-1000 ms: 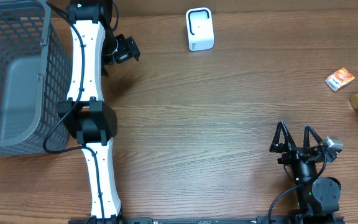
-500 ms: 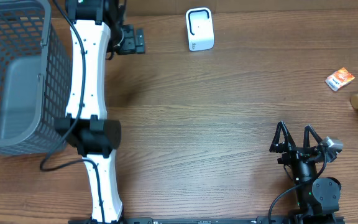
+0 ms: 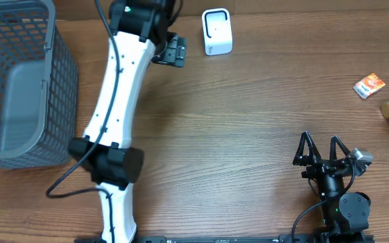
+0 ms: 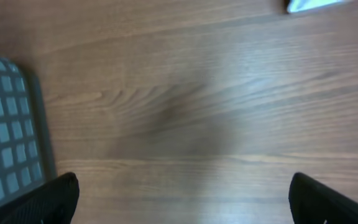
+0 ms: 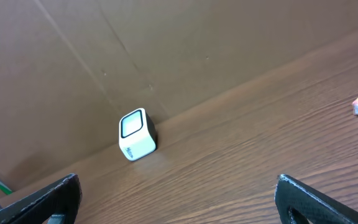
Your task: Scan the item barcode
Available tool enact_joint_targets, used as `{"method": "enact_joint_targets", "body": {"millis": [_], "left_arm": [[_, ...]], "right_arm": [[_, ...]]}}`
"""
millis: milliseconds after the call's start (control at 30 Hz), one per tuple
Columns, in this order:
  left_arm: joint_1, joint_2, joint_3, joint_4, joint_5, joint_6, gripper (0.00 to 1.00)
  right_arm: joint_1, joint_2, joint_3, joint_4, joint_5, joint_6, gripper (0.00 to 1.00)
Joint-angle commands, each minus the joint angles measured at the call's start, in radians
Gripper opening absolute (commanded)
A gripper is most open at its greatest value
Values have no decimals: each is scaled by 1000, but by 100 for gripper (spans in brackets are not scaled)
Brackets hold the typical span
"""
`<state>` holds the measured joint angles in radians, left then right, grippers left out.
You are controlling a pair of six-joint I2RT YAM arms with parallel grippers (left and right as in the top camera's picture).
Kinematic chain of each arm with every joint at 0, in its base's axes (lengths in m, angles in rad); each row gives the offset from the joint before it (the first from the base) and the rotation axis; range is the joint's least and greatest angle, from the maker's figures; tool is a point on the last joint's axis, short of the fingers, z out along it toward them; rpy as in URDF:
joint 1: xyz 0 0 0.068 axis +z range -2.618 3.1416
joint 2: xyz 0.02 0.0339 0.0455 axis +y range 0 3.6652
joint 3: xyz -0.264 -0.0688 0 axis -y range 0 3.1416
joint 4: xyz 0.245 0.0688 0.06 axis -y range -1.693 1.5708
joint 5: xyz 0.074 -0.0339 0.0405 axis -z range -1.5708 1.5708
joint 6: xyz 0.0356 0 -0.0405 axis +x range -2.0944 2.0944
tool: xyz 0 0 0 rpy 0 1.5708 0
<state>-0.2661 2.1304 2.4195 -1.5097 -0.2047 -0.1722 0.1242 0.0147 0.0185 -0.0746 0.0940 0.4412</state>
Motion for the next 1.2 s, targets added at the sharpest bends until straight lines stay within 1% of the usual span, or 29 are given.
{"method": "enact_joint_targets", "body": {"millis": [0, 167, 333, 567, 633, 900, 967, 1033, 1167], "left_arm": [[72, -168, -221, 118, 87, 16, 100], [125, -388, -566, 332, 93, 17, 100], [151, -594, -853, 497, 92, 21, 100], [185, -917, -1228, 739, 91, 144, 100], [214, -1026, -1316, 767, 90, 151, 100], [389, -1457, -1555, 758, 100, 150, 100], [407, -1546, -1606, 756, 100, 150, 100], [404, -1598, -1660, 769, 98, 151, 100], [403, -1719, -1804, 859, 115, 150, 100]], "right_arm": [[-4, -12, -11, 3, 10, 1, 100], [-4, -12, -11, 3, 10, 1, 100], [-4, -12, -11, 3, 10, 1, 100], [-4, -12, -11, 3, 10, 1, 100], [-4, -12, -11, 3, 10, 1, 100], [-4, -12, -11, 3, 10, 1, 100], [-4, -12, -11, 3, 10, 1, 100], [-4, -12, -11, 3, 10, 1, 100], [-4, -12, -11, 3, 10, 1, 100]]}}
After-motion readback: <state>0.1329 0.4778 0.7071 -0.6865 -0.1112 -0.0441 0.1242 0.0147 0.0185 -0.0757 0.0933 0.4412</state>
